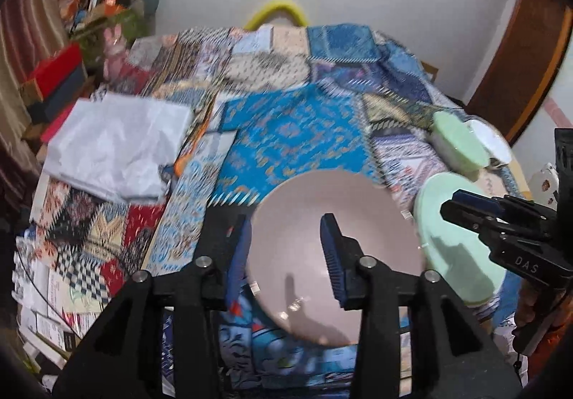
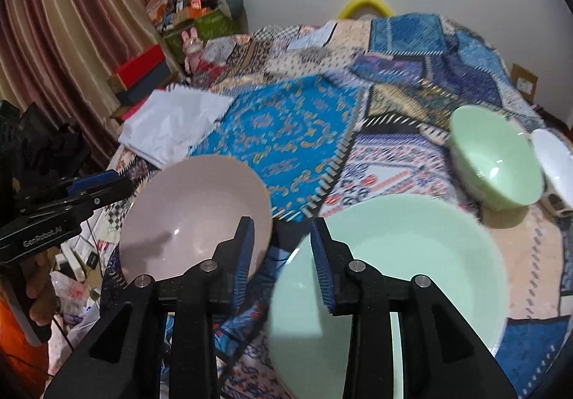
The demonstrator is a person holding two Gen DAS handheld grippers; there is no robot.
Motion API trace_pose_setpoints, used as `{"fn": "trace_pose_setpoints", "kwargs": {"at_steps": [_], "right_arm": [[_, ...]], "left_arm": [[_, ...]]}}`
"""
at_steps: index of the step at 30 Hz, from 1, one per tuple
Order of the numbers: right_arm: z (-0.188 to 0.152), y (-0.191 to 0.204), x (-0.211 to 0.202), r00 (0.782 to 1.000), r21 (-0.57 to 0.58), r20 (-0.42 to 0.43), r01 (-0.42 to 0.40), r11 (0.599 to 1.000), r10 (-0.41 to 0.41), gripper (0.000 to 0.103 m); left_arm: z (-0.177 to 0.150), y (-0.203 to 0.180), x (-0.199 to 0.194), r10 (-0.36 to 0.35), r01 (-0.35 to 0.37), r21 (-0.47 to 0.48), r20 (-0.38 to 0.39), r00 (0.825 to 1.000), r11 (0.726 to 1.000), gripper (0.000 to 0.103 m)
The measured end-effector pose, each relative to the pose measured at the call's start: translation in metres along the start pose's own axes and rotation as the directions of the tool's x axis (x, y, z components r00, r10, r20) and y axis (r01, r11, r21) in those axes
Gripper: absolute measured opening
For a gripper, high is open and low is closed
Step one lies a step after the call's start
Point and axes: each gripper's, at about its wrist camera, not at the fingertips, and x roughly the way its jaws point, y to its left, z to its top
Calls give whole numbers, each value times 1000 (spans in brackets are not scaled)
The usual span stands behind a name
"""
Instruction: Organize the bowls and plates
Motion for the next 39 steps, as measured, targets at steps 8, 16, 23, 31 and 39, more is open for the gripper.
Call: {"fn": "trace_pose_setpoints", "kwargs": {"at_steps": [8,16,23,31,39], "right_arm": [[1,-25,-46,992,-4,108,59,998,-58,41],[-4,-67,-84,977,46,180,110,993,-117,42],[-7,-108,-104,964,109,202,155,982,-175,45],[-11,-149,-104,957,163,191,189,968,-219,59],[-11,-186,-81,957,208,156,209,956,-243,59]], "left_arm": [[22,-59,-21,-53,47,72,81,995,996,55],[43,-118,-18,-96,83,135,94,991,987,59],[61,-164,-2,-131,116,175,76,988,978,60],[78,-209,29,-154,140,223,47,987,965,60],[90,-235,79,-147,148,242,-19,989,959,60]]}}
